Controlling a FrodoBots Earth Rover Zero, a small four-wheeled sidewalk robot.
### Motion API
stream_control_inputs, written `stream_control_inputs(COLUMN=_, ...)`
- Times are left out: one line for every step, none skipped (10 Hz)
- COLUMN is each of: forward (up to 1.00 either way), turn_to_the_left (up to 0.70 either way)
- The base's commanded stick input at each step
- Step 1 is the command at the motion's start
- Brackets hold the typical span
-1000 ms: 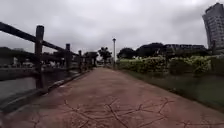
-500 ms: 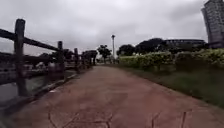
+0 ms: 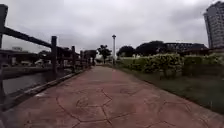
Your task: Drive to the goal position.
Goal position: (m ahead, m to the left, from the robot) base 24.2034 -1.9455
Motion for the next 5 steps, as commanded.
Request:
stream_control_inputs(forward=1.0, turn_to_the_left=0.0)
stream_control_inputs(forward=1.0, turn_to_the_left=0.34)
stream_control_inputs(forward=1.0, turn_to_the_left=0.29)
stream_control_inputs(forward=1.0, turn_to_the_left=0.16)
stream_control_inputs(forward=1.0, turn_to_the_left=0.03)
